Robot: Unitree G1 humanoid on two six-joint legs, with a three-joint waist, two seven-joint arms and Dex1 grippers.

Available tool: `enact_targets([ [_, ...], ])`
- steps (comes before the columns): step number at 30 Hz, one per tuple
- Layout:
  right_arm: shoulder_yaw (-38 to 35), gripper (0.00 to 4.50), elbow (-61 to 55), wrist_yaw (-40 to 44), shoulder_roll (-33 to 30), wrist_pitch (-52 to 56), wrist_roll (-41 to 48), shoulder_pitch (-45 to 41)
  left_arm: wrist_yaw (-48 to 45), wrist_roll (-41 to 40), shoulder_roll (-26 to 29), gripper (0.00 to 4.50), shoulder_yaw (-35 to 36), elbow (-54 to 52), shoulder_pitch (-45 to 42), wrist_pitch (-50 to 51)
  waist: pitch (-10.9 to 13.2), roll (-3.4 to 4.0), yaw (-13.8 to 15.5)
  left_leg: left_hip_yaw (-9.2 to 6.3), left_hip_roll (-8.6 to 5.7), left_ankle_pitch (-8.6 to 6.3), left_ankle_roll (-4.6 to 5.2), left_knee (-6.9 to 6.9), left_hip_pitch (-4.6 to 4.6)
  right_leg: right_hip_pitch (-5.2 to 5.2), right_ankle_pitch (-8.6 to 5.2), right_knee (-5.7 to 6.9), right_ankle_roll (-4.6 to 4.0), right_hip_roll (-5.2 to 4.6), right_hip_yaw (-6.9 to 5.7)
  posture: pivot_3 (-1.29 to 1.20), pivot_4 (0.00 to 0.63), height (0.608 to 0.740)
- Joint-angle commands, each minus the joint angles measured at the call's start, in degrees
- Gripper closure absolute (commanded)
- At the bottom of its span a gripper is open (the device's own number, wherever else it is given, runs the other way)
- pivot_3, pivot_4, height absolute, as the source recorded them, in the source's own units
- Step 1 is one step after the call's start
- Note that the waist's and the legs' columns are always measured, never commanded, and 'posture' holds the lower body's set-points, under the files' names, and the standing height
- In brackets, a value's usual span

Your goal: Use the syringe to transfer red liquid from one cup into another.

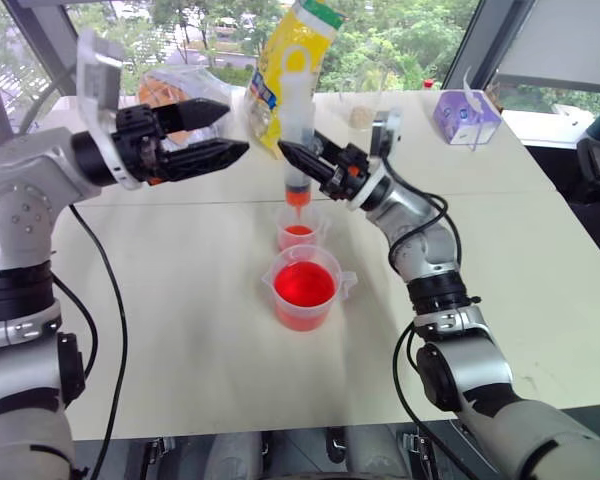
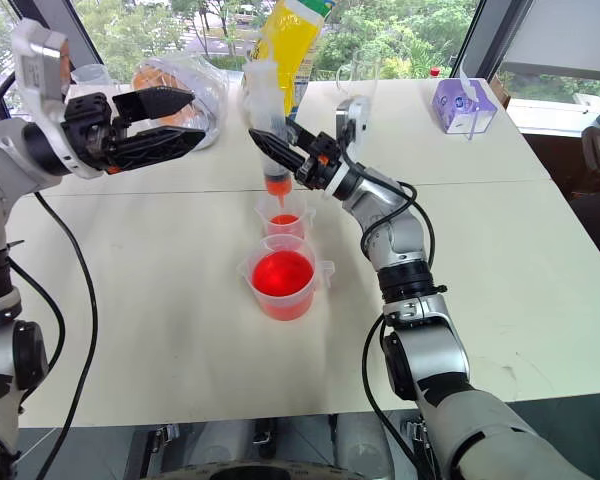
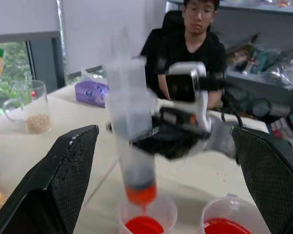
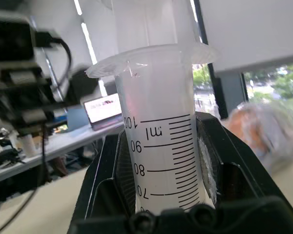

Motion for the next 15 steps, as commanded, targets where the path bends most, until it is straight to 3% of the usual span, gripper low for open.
enact_targets([
  [1,-0.67,3.14,-0.6,1.1,0.71,-2.94,-0.73,-0.68,2.52,2.68,-2.42,0.04,-0.93,2.37,-5.64,-4.08,0.0,0.0,0.12,-0.02,0.0,0.01,-0.01,0.0,-0.01,0.0,0.0,0.0,0.0,0.0,-0.01,0.0,0.15,0.74],
  [15,-0.68,3.14,-0.1,1.41,1.34,-4.27,-2.56,-0.15,2.35,10.93,-12.02,0.04,-6.07,16.61,-16.62,-11.69,0.0,0.0,-0.15,0.05,-0.04,0.09,-0.16,0.0,0.01,-0.01,0.0,0.01,0.01,0.03,-0.01,0.0,0.15,0.74],
])
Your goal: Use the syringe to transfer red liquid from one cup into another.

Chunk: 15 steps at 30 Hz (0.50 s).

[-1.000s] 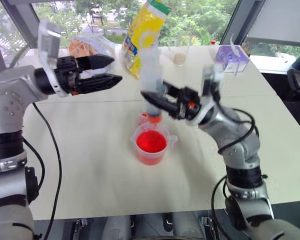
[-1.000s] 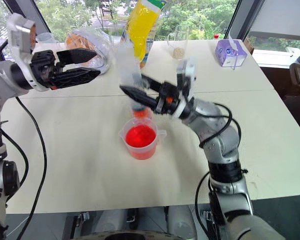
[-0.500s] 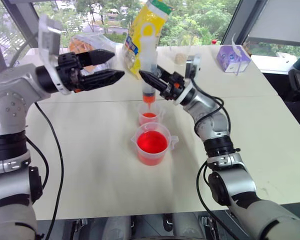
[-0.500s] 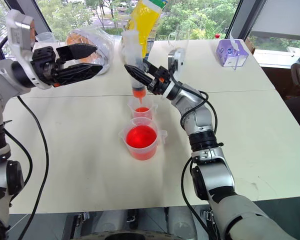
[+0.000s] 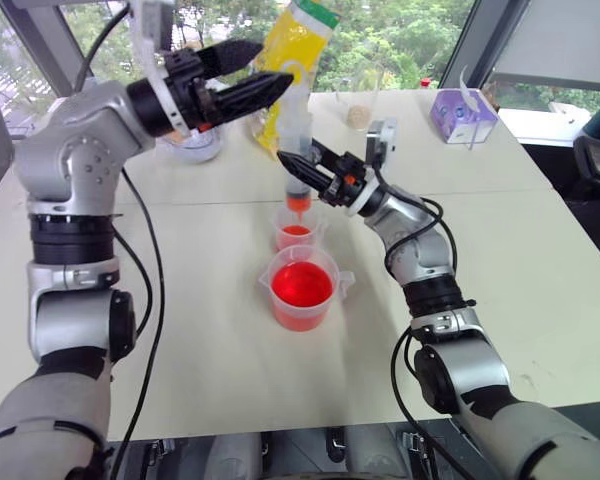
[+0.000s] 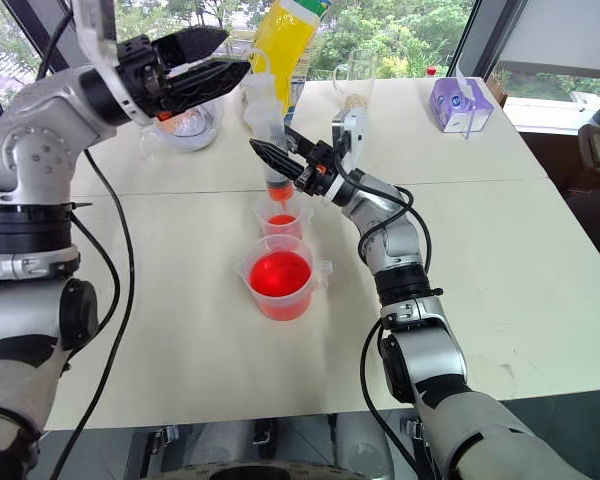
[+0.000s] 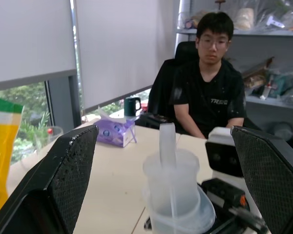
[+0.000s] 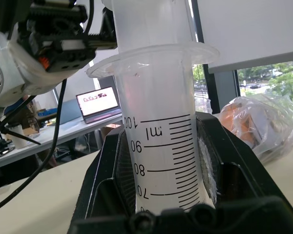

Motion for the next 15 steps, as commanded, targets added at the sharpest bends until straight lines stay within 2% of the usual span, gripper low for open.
enact_targets([
  [1,-0.53,3.14,-0.96,0.31,0.66,-1.65,-0.27,-0.64,-1.12,1.22,-0.79,0.04,-0.27,1.09,-1.83,-2.06,0.0,0.0,-0.03,0.01,0.0,0.0,-0.01,0.0,0.0,0.0,0.0,0.0,0.0,0.0,0.0,0.0,0.15,0.74],
  [3,-0.52,3.14,-0.95,0.35,0.71,-1.7,-0.43,-0.6,-1.52,1.47,-1.23,0.04,-0.48,1.64,-1.91,-2.02,0.0,0.0,-0.03,0.0,0.01,0.02,-0.03,0.0,0.0,0.0,0.0,0.0,0.0,0.0,0.0,0.0,0.15,0.74],
  [4,-0.53,3.14,-0.96,0.37,0.72,-1.7,-0.48,-0.59,-1.84,1.5,-1.37,0.54,-0.61,1.75,-1.87,-1.91,0.0,0.0,-0.05,0.0,0.01,0.02,-0.03,0.0,0.0,0.0,0.0,0.0,0.0,0.0,0.0,0.0,0.15,0.74],
  [6,-0.54,3.14,-0.98,0.45,0.72,-1.67,-0.59,-0.59,-2.13,1.71,-1.68,1.2,-0.76,1.91,-1.74,-2.03,0.0,0.0,-0.04,0.0,0.02,0.01,-0.02,0.0,0.0,0.0,0.0,0.0,0.0,0.0,0.0,0.0,0.15,0.74],
  [12,-0.53,3.14,-1.02,0.77,0.73,-1.8,-1.04,-0.53,-2.2,1.77,-2.45,4.45,-0.1,2.18,-1.81,-1.85,0.0,0.0,0.03,0.0,0.03,0.01,-0.02,0.0,0.0,0.0,0.0,0.0,0.0,-0.01,0.0,0.0,0.15,0.74],
  [15,-0.65,3.14,-1.08,0.88,0.76,-1.69,-1.12,-0.66,-2.96,2.0,-2.4,4.48,-0.7,1.39,-1.14,-1.51,0.0,0.0,0.02,-0.01,0.03,0.01,-0.01,0.0,-0.01,0.0,0.0,0.0,0.0,-0.02,0.0,0.0,0.15,0.74],
])
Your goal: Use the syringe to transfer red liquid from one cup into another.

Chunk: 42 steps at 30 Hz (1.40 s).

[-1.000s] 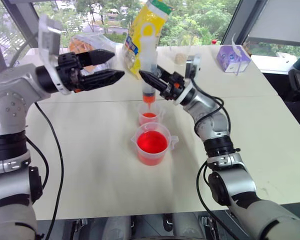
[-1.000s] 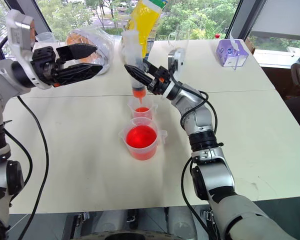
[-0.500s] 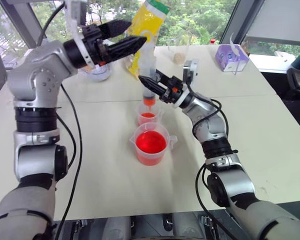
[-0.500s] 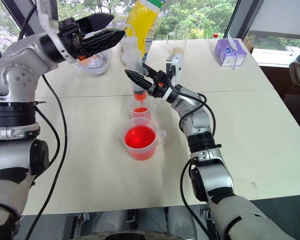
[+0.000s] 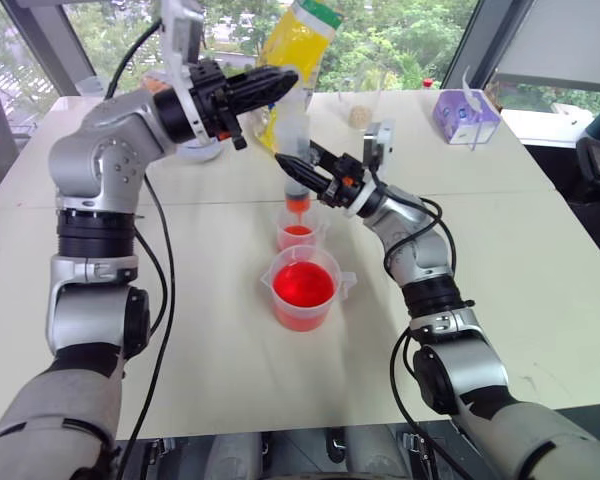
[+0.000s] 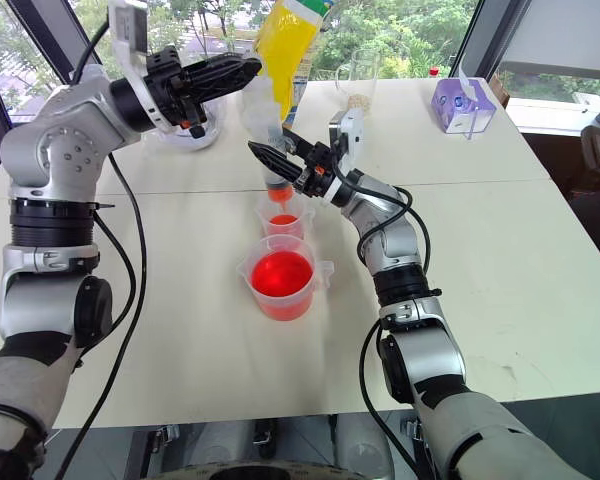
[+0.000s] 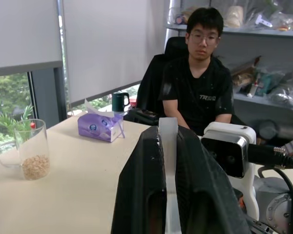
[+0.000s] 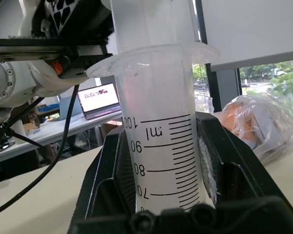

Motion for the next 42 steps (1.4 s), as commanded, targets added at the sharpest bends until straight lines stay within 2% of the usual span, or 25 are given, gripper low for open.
enact_targets([
  [1,-0.66,3.14,-1.18,0.45,0.49,-1.23,0.42,-0.8,-1.0,0.36,0.43,4.48,-0.21,-2.11,-0.54,-0.4,0.0,0.0,-0.03,0.0,0.0,0.0,0.01,0.0,0.0,0.0,0.0,0.0,0.0,0.0,0.0,0.0,0.15,0.74],
  [27,-3.19,3.14,-6.55,-1.07,-0.65,1.86,2.17,-3.33,-4.78,4.25,0.03,4.48,-5.19,-6.48,10.68,-2.33,0.0,0.0,-0.03,-0.02,0.01,-0.05,0.09,0.0,0.0,0.0,0.0,0.0,0.0,0.0,0.0,0.0,0.15,0.74],
  [35,-4.0,3.14,-7.35,-1.48,-1.14,2.74,2.77,-4.44,-5.03,4.72,-0.12,4.48,-5.84,-7.48,11.78,-2.19,0.0,0.0,-0.02,-0.02,0.02,-0.08,0.14,0.0,0.0,0.0,0.0,0.0,0.0,0.0,0.0,0.0,0.15,0.74],
  [41,-3.35,3.14,-6.78,-0.76,-1.17,3.48,2.45,-3.64,-4.02,3.61,-0.09,4.48,-3.83,-5.1,9.02,-0.01,0.0,0.0,0.04,-0.02,0.01,-0.08,0.15,0.0,0.0,0.0,0.0,0.0,0.0,0.0,0.0,0.0,0.15,0.74],
  [42,-3.15,3.14,-6.74,-0.55,-1.19,3.85,2.49,-3.31,-3.81,3.25,-0.06,4.08,-3.29,-4.68,8.47,0.51,0.0,0.0,0.05,-0.02,0.01,-0.08,0.15,0.0,0.0,0.0,0.0,0.0,0.0,0.0,0.0,0.0,0.15,0.74],
])
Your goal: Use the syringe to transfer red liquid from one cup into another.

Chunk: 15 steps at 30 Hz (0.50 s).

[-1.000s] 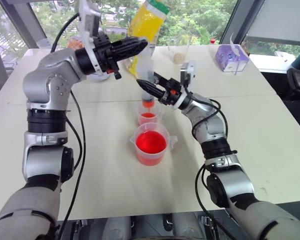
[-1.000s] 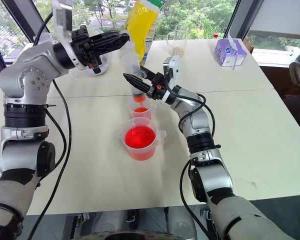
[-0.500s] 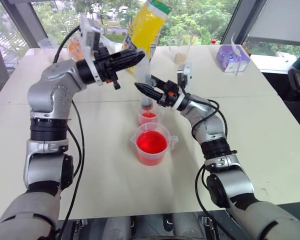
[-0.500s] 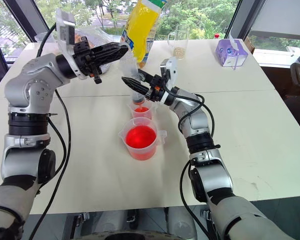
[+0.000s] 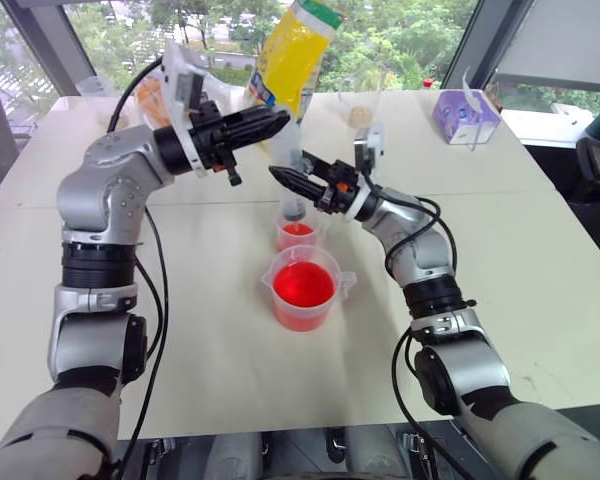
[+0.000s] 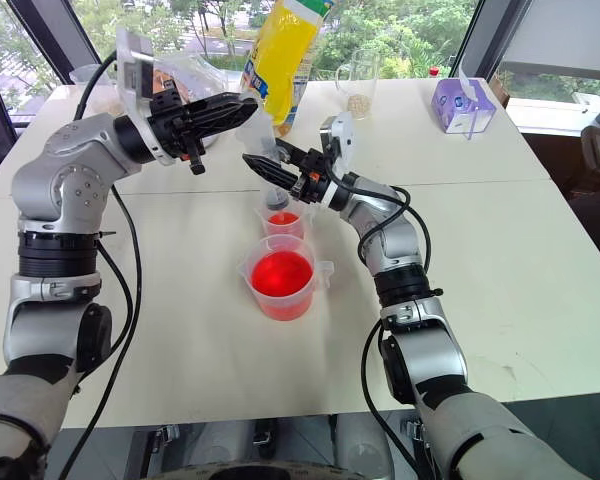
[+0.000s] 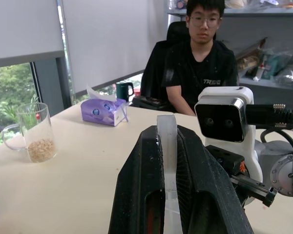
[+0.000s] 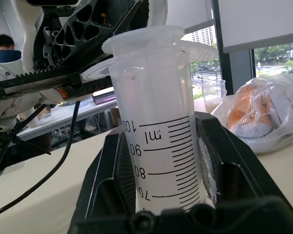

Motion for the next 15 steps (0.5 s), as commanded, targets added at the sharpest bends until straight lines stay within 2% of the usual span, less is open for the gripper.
enact_targets([
  [1,-3.82,3.14,-5.19,-1.49,-0.5,-0.25,3.52,-3.16,-1.39,-0.11,-0.13,3.62,-2.37,1.27,-0.11,3.28,0.0,0.0,0.03,0.0,0.0,0.0,0.0,0.0,0.0,0.0,0.0,0.0,0.0,0.0,0.0,0.0,0.15,0.74],
  [2,-3.38,3.14,-5.28,-1.08,-0.7,0.36,3.38,-2.76,-1.28,-0.11,-0.03,3.31,-2.0,1.51,-0.51,3.28,0.0,0.0,0.06,0.0,0.0,0.0,0.0,0.0,0.0,0.0,0.0,0.0,0.0,0.0,0.0,0.0,0.15,0.74],
  [8,-2.11,3.14,-5.7,-0.27,-0.51,2.56,2.94,-0.97,-0.36,-0.24,1.04,0.31,0.62,3.71,-2.21,1.99,0.0,0.0,-0.32,0.01,0.0,0.0,0.0,-0.01,0.0,-0.01,0.0,0.0,0.0,0.02,0.0,0.0,0.15,0.74],
  [9,-2.03,3.14,-5.61,-0.32,-0.35,2.54,2.84,-0.77,-0.1,-1.29,1.45,0.05,1.89,4.01,-2.61,2.63,0.0,0.0,-0.33,0.0,0.0,0.0,0.0,-0.01,0.01,-0.01,0.0,0.01,0.0,0.03,0.0,0.0,0.15,0.74],
  [15,-2.23,3.14,-5.72,-1.21,0.04,2.57,2.86,-0.25,-1.41,-6.23,7.67,0.05,6.81,-0.02,-0.55,7.8,0.01,0.01,-0.38,0.0,0.04,0.0,0.0,-0.03,0.0,-0.06,0.0,0.02,0.0,0.03,0.01,0.0,0.15,0.74],
])
